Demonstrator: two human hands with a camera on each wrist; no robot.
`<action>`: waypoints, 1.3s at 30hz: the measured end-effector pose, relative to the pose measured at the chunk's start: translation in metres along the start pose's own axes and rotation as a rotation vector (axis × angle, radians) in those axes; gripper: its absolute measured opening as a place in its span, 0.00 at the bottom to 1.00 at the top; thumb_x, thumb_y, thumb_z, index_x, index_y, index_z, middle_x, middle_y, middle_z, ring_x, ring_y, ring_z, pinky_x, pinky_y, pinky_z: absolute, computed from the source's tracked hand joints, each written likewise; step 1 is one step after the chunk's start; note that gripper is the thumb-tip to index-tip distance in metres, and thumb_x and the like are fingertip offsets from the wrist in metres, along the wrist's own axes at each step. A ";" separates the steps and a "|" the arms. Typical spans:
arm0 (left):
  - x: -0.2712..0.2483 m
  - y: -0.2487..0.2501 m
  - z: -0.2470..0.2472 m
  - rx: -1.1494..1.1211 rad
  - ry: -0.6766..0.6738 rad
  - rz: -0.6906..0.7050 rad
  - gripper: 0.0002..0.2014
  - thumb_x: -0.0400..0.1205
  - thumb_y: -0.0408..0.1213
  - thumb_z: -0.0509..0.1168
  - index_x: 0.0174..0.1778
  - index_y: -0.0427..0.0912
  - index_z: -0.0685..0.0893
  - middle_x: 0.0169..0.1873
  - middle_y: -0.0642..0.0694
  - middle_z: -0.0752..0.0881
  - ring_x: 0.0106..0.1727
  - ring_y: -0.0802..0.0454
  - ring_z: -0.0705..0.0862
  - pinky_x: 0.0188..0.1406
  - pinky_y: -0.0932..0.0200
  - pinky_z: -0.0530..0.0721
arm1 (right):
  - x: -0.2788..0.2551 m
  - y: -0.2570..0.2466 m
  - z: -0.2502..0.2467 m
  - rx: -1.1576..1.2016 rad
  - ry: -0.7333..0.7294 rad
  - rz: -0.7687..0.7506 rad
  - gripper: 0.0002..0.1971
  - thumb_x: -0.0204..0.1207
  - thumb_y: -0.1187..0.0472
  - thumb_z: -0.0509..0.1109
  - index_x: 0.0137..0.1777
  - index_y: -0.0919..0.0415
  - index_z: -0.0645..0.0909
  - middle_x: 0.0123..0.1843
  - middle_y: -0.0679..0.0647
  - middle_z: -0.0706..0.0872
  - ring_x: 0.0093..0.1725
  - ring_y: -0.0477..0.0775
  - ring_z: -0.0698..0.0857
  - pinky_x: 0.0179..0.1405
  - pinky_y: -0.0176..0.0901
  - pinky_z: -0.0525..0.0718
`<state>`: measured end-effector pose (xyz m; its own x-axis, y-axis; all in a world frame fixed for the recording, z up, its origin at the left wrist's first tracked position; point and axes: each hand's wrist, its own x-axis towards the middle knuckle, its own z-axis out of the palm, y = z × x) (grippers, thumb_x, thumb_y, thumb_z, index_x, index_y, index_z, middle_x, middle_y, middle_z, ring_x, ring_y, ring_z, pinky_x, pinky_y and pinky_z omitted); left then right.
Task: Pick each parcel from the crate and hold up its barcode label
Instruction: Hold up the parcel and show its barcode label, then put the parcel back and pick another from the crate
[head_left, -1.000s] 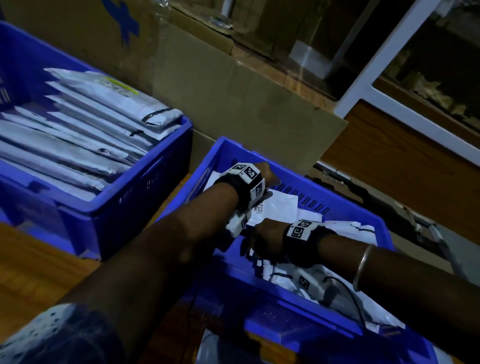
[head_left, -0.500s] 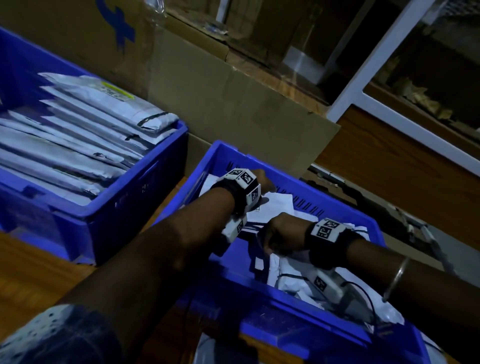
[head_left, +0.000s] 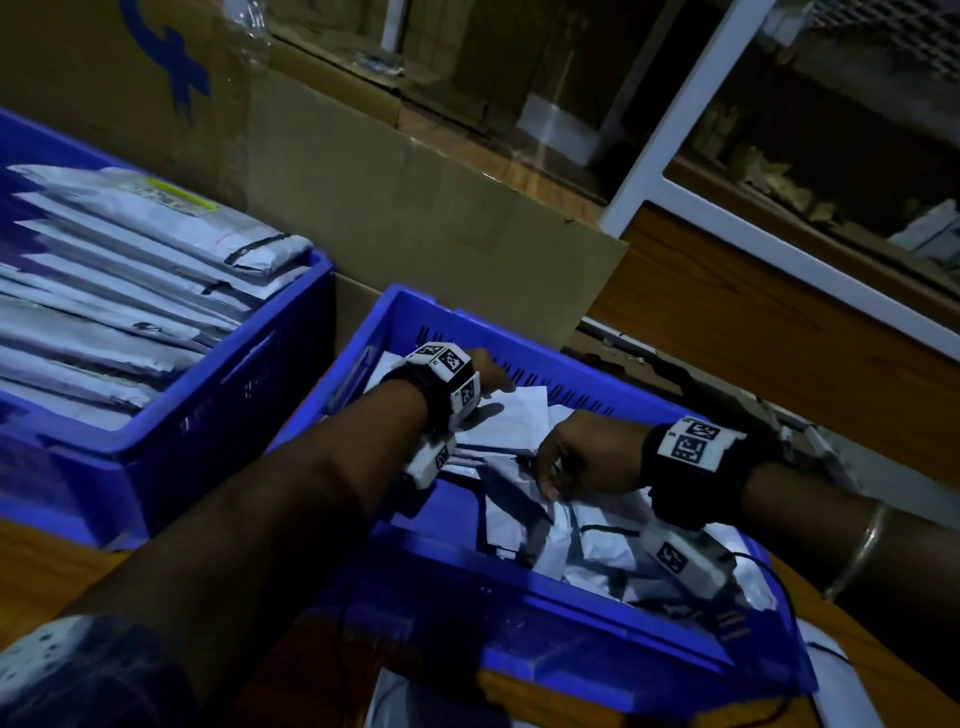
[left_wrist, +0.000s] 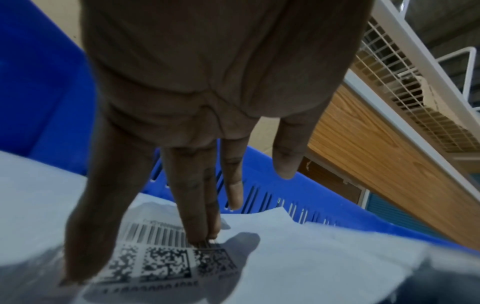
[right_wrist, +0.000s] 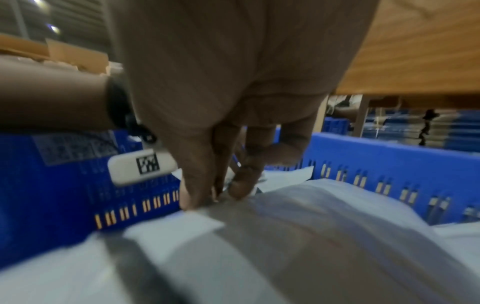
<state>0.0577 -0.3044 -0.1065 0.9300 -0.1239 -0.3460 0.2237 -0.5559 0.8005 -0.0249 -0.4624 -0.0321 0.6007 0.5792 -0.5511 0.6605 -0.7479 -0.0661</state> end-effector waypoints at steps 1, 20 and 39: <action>-0.007 0.000 -0.003 0.007 -0.005 0.000 0.19 0.82 0.39 0.68 0.64 0.29 0.82 0.63 0.35 0.84 0.62 0.40 0.84 0.45 0.63 0.78 | -0.004 0.001 -0.001 -0.003 0.026 0.019 0.11 0.75 0.65 0.71 0.38 0.48 0.88 0.33 0.38 0.85 0.34 0.31 0.80 0.34 0.23 0.74; -0.008 0.005 -0.004 -0.008 -0.078 0.090 0.14 0.84 0.43 0.65 0.44 0.33 0.85 0.45 0.34 0.89 0.50 0.39 0.88 0.52 0.50 0.85 | -0.046 0.029 -0.023 0.411 0.561 0.223 0.22 0.76 0.60 0.77 0.69 0.53 0.80 0.48 0.51 0.84 0.43 0.53 0.88 0.46 0.54 0.90; -0.044 0.031 -0.011 -0.434 -0.216 0.297 0.07 0.82 0.28 0.67 0.55 0.32 0.84 0.24 0.55 0.88 0.27 0.63 0.86 0.23 0.70 0.81 | -0.031 0.055 -0.018 1.101 0.886 0.174 0.13 0.81 0.78 0.62 0.53 0.67 0.86 0.58 0.59 0.87 0.48 0.54 0.89 0.42 0.43 0.90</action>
<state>0.0265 -0.3073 -0.0615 0.9007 -0.4143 -0.1306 0.1030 -0.0883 0.9908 0.0009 -0.5160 -0.0036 0.9866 0.1561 0.0483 0.1155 -0.4576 -0.8816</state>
